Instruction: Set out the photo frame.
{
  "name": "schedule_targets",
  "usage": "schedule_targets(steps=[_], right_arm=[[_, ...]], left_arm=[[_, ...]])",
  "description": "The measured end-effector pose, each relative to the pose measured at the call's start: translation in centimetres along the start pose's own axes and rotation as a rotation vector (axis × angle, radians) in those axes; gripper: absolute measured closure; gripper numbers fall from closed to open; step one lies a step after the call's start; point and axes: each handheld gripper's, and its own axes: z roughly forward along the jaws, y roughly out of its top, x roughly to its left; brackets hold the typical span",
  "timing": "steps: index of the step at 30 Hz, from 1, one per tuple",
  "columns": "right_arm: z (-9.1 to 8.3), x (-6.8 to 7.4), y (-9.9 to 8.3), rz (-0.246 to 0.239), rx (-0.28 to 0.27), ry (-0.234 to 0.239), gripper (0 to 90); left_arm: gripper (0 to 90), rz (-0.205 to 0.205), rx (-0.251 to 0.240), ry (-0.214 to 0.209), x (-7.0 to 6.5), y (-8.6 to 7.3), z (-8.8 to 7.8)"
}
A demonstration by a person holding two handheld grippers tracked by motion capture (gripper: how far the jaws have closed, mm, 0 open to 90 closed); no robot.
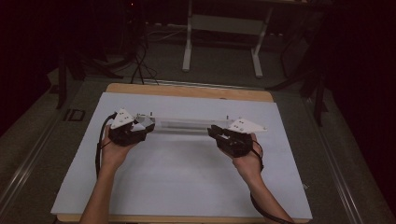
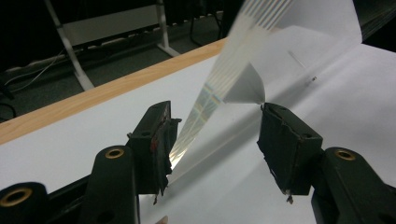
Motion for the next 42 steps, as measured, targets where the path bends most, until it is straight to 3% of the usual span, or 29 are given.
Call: schedule_targets(steps=[8, 13, 23, 32, 34, 36, 42], right_arm=[[-0.5, -1.8, -1.2, 0.012, 0.025, -0.061, 70.0], [-0.8, -3.4, -2.1, 0.003, 0.044, -0.131, 65.6], [-1.4, -5.9, -2.9, 0.054, 0.035, -0.178, 65.7], [-1.3, -6.8, -3.0, 0.037, 0.056, -0.248, 68.1], [-1.3, -6.9, -3.0, 0.039, 0.058, -0.252, 67.8], [-1.3, -7.5, -3.1, 0.055, 0.066, -0.260, 60.8], [-0.7, -8.5, -3.2, 0.084, 0.055, -0.223, 51.5]], left_arm=[[46.1, -0.010, -0.012, 0.003, 0.4, 0.3, 0.3], [46.0, -0.012, -0.023, 0.020, 0.5, 0.4, 0.5], [46.0, -0.023, -0.030, 0.033, 0.7, 0.6, 0.8], [46.0, -0.035, -0.024, 0.036, 0.9, 0.9, 1.1], [46.0, -0.035, -0.025, 0.038, 0.9, 0.9, 1.1], [45.9, -0.038, -0.029, 0.042, 1.0, 0.9, 1.2], [45.6, -0.051, -0.033, 0.053, 1.1, 1.1, 1.4]])
